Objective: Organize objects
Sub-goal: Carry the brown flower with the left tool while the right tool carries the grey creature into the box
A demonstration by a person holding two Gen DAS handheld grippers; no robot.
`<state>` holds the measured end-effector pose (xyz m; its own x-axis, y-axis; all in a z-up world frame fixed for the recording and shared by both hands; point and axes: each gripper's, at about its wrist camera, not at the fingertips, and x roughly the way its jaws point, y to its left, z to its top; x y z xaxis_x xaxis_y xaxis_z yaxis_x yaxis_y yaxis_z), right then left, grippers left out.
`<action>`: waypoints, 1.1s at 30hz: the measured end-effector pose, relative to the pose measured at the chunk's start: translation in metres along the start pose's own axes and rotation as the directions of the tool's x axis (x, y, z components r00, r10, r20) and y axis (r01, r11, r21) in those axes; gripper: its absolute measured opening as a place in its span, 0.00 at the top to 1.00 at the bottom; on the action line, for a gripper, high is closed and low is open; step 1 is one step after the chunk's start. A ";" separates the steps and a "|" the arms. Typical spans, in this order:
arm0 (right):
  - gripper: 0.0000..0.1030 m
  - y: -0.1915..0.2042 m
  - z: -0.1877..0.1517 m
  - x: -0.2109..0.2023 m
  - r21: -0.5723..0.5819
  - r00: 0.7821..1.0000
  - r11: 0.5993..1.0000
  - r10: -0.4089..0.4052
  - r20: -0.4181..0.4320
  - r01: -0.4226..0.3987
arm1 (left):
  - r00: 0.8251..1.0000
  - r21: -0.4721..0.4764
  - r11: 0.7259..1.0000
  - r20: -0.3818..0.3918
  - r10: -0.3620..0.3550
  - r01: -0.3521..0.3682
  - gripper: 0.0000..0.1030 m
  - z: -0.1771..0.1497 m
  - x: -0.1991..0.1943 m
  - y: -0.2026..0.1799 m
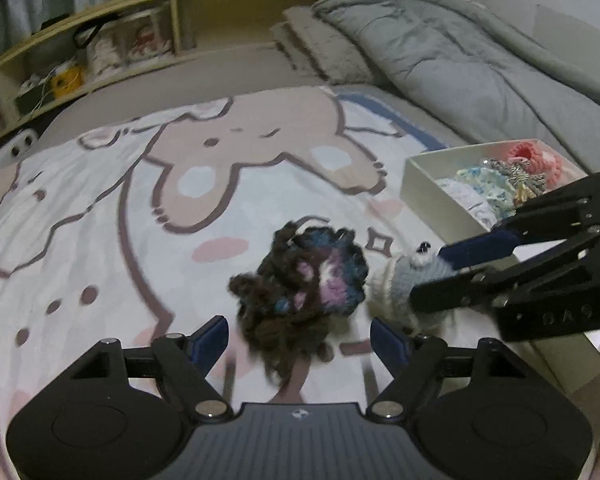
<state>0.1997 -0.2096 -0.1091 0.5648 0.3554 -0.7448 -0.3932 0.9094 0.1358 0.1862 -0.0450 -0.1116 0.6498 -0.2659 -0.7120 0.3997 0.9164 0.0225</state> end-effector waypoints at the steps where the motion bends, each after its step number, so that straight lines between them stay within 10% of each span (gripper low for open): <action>1: 0.60 -0.001 0.000 0.002 0.003 1.000 1.000 0.002 -0.005 -0.002 | 1.000 0.005 1.000 0.013 0.002 -0.002 0.24 0.000 0.003 0.000; 23: 0.56 -0.005 0.004 0.018 -0.001 1.000 1.000 -0.021 -0.012 0.021 | 0.997 -0.060 0.998 0.068 -0.032 0.036 0.49 0.006 0.023 0.014; 33: 0.57 -0.008 0.019 -0.034 0.041 0.988 0.998 -0.045 0.150 0.039 | 0.987 -0.146 0.988 0.161 -0.018 0.041 0.49 0.033 -0.025 0.018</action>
<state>0.1969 -0.2245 -0.0724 0.6844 0.3425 -0.6436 -0.3410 0.9307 0.1327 0.1983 -0.0322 -0.0705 0.7384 -0.3267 -0.5899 0.3275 0.9385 -0.1097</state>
